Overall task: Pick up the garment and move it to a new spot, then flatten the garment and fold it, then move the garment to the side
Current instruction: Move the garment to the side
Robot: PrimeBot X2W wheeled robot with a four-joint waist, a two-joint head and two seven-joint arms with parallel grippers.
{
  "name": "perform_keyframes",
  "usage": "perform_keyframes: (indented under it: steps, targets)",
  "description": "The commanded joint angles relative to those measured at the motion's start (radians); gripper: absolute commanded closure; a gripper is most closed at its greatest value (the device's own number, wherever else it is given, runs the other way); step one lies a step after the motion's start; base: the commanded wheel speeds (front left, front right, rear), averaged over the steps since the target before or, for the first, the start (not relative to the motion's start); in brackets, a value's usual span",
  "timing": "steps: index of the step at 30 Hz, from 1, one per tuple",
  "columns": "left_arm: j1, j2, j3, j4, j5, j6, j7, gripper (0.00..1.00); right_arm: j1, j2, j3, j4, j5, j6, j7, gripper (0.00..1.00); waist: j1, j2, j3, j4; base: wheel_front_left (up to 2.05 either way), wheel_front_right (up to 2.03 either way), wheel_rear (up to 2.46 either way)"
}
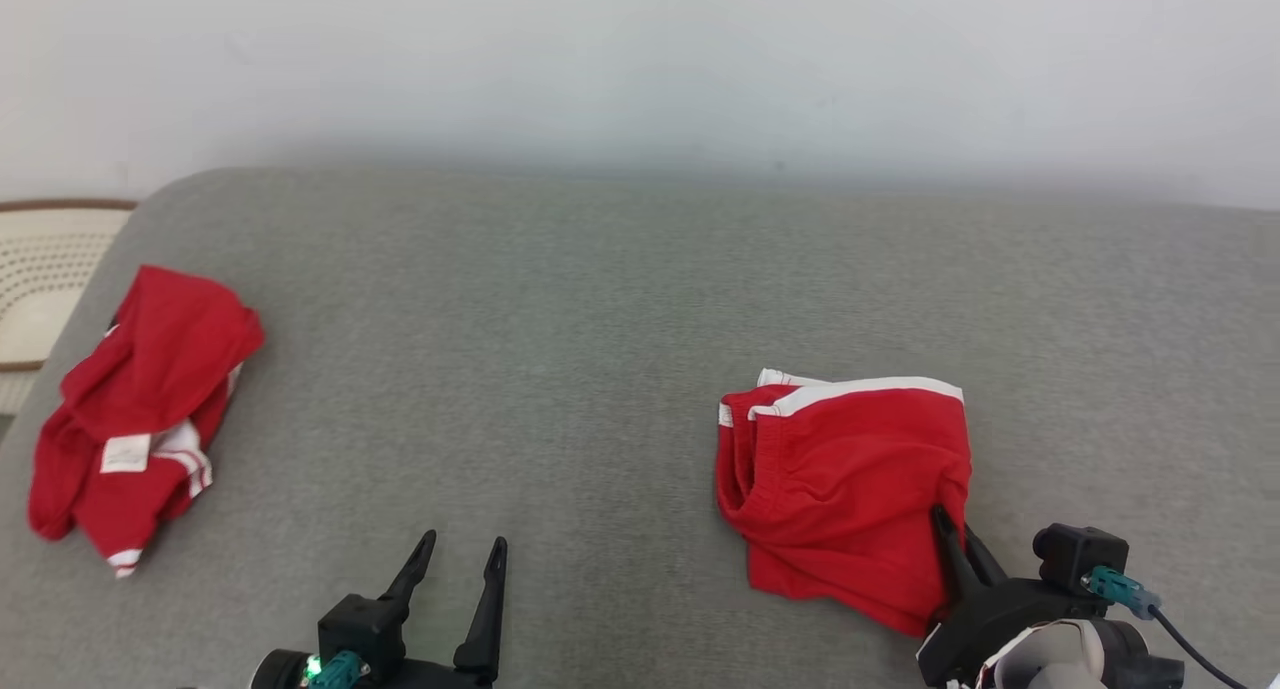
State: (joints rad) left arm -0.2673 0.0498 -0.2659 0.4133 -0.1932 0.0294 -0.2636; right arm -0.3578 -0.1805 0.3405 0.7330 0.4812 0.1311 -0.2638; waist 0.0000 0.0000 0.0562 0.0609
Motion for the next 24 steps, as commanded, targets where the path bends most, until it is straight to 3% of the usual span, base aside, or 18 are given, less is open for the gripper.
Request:
perform_keyframes:
  steps: [1, 8, 24]
  targets:
    - [-0.005, 0.001, -0.005, 0.0, -0.003, 0.004, -0.002, 0.0, 0.001, -0.001, 0.004, 0.006, 0.0, -0.001, 0.0, 1.0, 0.0, 0.0, -0.011, -0.092, 0.0, 0.0, 0.0]
    - [-0.032, 0.001, -0.02, 0.0, -0.005, 0.008, -0.002, 0.0, -0.023, 0.003, 0.027, 0.008, 0.01, -0.001, 0.0, 1.0, 0.0, 0.0, 0.011, -0.216, 0.0, 0.0, 0.0]
    - [-0.088, 0.002, -0.024, -0.024, 0.036, -0.016, -0.002, 0.0, -0.039, 0.016, 0.021, -0.018, 0.012, -0.001, 0.0, 1.0, 0.0, 0.0, 0.087, -0.422, 0.0, 0.0, 0.0]
